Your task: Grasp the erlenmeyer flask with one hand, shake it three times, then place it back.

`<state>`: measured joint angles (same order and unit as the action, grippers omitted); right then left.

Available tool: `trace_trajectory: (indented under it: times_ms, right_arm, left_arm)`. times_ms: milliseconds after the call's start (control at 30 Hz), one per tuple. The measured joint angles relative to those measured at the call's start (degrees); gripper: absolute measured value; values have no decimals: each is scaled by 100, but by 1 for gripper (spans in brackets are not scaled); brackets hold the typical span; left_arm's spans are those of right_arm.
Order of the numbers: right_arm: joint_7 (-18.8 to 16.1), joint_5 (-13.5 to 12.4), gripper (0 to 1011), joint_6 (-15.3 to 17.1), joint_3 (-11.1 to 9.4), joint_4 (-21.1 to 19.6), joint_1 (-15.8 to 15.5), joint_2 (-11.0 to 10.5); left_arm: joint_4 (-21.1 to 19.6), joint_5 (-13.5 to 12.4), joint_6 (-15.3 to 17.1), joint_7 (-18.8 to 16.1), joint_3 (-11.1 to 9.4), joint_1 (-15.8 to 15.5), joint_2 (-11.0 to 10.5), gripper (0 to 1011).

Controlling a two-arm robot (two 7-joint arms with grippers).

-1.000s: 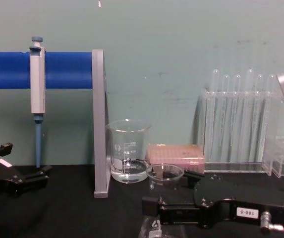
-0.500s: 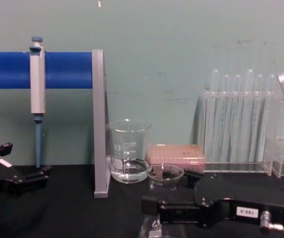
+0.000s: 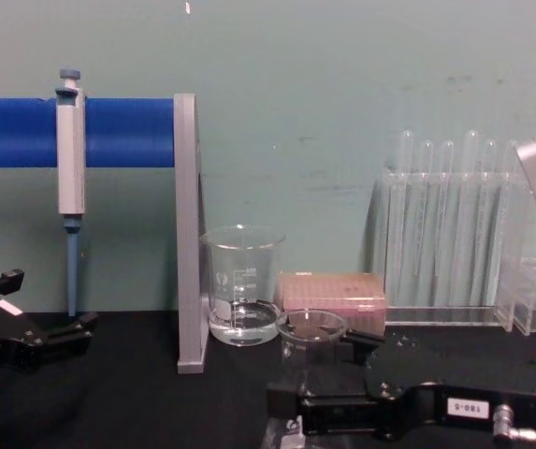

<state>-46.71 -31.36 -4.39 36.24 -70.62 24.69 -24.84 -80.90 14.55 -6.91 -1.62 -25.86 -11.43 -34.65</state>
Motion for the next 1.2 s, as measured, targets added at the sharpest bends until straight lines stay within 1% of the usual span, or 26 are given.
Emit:
trace_trajectory:
  times_ms: [267,467,500,633,700,833,867,933,1067,1200]
  right_arm:
    - [-14,-102,1000,59,-29,-153,-103,-113]
    - [66,-217,1000,133,-135,-462,-296,-318]
    - [122,-266,1000,157,-190,-566,-375,-399]
    - [228,-350,1000,195,-306,-759,-531,-552]
    - [339,-432,1000,226,-427,-948,-689,-709]
    - [474,-515,1000,242,-577,-1114,-872,-870]
    - [474,-515,1000,242,-577,-1114,-872,-870]
    - [600,-571,1000,243,-708,-1187,-1002,-962]
    - [837,-599,1000,177,-904,-1251,-1152,-1007]
    - [1099,-552,1000,58,-1084,-1265,-1235,-971]
  left_arm:
    - [0,0,0,0,0,0,0,1001]
    - [0,0,0,0,0,0,0,1001]
    - [0,0,0,0,0,0,0,1001]
    - [0,0,0,0,0,0,0,1001]
    - [0,0,0,0,0,0,0,1001]
    - [0,0,0,0,0,0,0,1001]
    - [0,0,0,0,0,0,0,1001]
    - [0,0,0,0,0,0,0,1001]
    - [0,0,0,0,0,0,0,1001]
    - [0,0,0,0,0,0,0,1001]
